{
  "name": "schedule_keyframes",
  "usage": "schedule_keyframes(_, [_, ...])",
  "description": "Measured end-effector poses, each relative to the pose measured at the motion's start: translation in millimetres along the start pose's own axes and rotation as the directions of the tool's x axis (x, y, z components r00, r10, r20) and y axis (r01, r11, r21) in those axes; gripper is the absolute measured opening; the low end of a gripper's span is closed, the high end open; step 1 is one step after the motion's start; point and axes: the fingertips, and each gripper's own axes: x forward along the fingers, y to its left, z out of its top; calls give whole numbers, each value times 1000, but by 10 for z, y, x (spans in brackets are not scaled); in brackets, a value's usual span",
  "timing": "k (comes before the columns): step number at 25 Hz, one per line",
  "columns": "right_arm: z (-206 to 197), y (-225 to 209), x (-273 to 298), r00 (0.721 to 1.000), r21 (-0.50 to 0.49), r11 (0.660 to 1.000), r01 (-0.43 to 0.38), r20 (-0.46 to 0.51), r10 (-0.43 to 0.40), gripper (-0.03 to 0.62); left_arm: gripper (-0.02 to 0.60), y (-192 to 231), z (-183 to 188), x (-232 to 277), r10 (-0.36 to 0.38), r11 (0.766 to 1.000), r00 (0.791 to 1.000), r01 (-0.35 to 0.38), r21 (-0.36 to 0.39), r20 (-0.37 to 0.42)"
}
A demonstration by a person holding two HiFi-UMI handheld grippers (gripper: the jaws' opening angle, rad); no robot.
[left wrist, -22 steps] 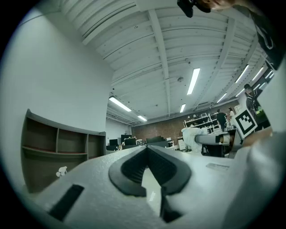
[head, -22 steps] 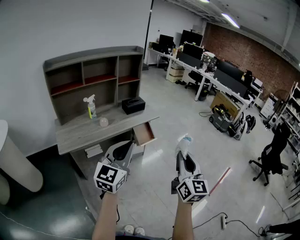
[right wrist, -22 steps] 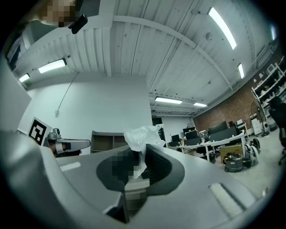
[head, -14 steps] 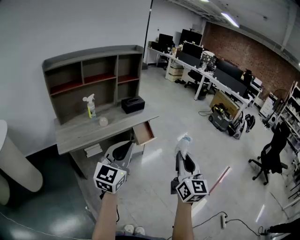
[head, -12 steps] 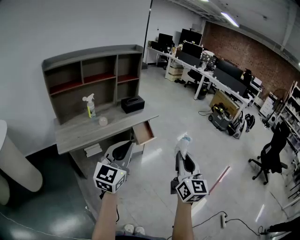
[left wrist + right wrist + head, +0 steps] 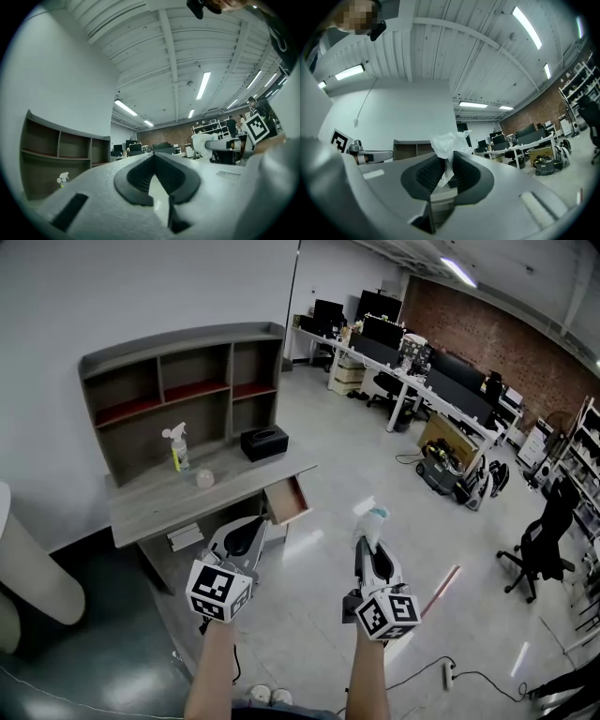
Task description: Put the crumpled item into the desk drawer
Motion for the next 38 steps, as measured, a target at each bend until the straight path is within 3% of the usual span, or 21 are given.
schedule_keyframes(19, [-170, -141, 331, 998, -2, 998, 60, 4, -60, 67, -2, 378, -203, 269, -23, 1000, 1000, 23, -9, -3])
schedule_keyframes(31, [-499, -723, 1230, 1000, 32, 999, 14, -5, -14, 67, -2, 818, -601, 1050, 45, 999, 998, -45, 5, -44])
schedule_keyframes(38, [-881, -1218, 2077, 998, 68, 997, -37, -40, 39, 67, -2, 1208, -1061, 1651, 122, 992, 987, -123, -2, -104])
